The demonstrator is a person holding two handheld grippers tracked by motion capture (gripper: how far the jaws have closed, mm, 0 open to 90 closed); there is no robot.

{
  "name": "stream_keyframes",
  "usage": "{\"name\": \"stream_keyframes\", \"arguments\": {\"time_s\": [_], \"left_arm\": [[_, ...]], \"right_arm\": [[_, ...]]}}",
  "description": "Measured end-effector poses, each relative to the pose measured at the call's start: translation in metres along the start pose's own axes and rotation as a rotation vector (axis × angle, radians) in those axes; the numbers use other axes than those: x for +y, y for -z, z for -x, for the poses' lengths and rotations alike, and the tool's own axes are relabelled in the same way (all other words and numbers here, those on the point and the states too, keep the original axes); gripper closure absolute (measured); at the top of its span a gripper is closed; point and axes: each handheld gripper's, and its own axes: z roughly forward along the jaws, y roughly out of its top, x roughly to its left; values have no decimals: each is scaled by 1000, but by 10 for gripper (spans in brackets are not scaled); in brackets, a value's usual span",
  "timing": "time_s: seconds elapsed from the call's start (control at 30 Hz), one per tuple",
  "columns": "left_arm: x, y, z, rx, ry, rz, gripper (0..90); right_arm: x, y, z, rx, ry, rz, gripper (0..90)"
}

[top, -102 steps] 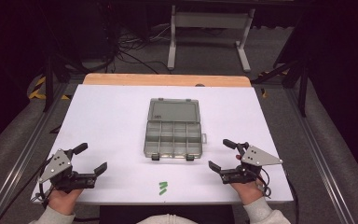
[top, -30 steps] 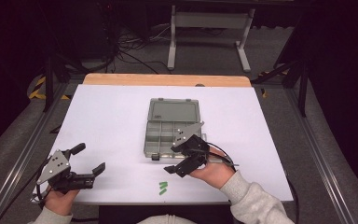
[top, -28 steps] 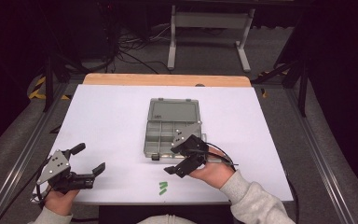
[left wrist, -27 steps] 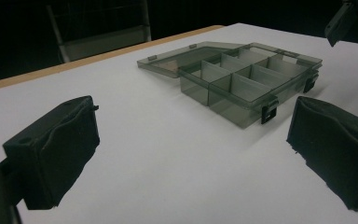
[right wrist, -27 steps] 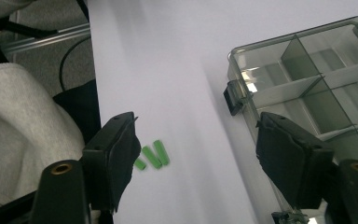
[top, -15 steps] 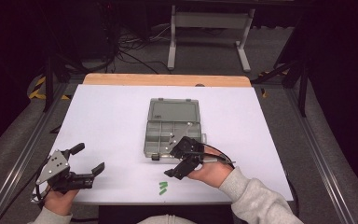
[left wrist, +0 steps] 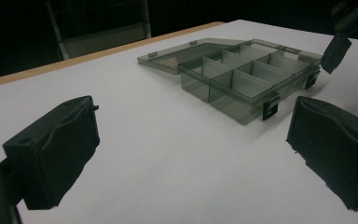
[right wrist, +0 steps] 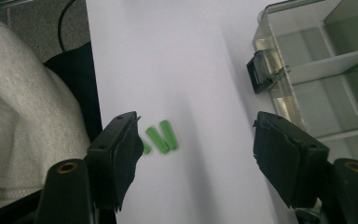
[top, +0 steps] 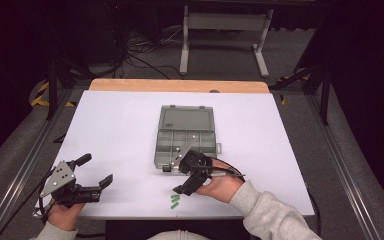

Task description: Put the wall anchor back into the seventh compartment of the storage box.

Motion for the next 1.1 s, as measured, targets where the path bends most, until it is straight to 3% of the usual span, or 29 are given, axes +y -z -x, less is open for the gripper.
{"name": "stream_keyframes", "arguments": {"time_s": [0.57,1.1], "left_arm": [[-1,-1,1,-1,6,1,27],[-1,-1,1,-4,4,-5,27]], "right_arm": [[0,-36,-1,49,3,-63,377],[2,-49,-3,49,17,-83,447]]}}
